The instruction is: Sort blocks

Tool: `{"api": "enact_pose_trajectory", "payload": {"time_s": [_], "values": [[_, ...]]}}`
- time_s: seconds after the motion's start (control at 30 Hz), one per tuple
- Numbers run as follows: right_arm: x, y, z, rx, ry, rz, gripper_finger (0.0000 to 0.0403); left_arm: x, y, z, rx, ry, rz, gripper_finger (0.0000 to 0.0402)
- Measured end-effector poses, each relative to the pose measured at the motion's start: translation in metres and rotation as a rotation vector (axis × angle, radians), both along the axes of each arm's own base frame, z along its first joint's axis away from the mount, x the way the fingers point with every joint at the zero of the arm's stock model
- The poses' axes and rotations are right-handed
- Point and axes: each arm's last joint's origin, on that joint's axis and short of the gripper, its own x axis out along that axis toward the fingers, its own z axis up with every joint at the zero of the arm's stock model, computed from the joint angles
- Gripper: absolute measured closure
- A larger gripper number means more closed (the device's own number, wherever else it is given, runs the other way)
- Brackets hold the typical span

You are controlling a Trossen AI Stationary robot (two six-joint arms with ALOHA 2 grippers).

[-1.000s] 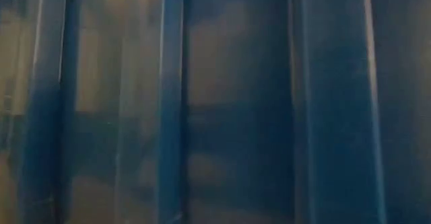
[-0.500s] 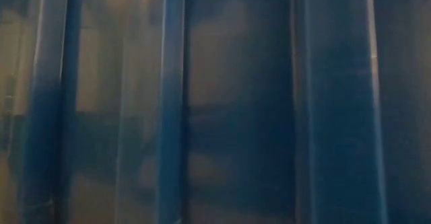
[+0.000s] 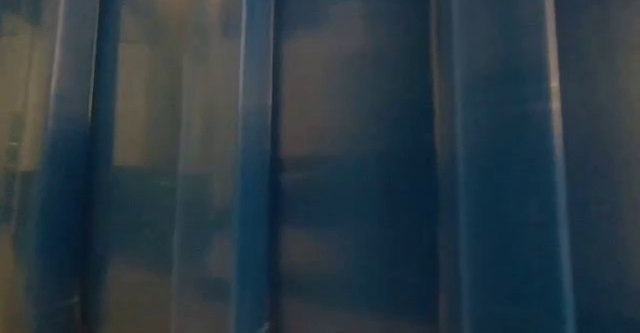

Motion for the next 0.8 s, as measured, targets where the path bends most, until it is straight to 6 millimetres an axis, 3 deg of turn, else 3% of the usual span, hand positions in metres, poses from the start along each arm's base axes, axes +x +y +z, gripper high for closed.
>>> {"api": "enact_pose_trajectory", "payload": {"time_s": [0.4, 0.8], "values": [[0.014, -0.004, 0.018, 0.072, -0.167, 0.022, 0.0403, -0.003, 0.002, -0.001, 0.005, 0.033, -0.016, 0.0401], [0.006, -0.015, 0.036, 0.011, -0.255, -0.011, 0.0403, -0.003, 0.002, -0.001, 0.008, 0.042, -0.013, 0.0401]]}}
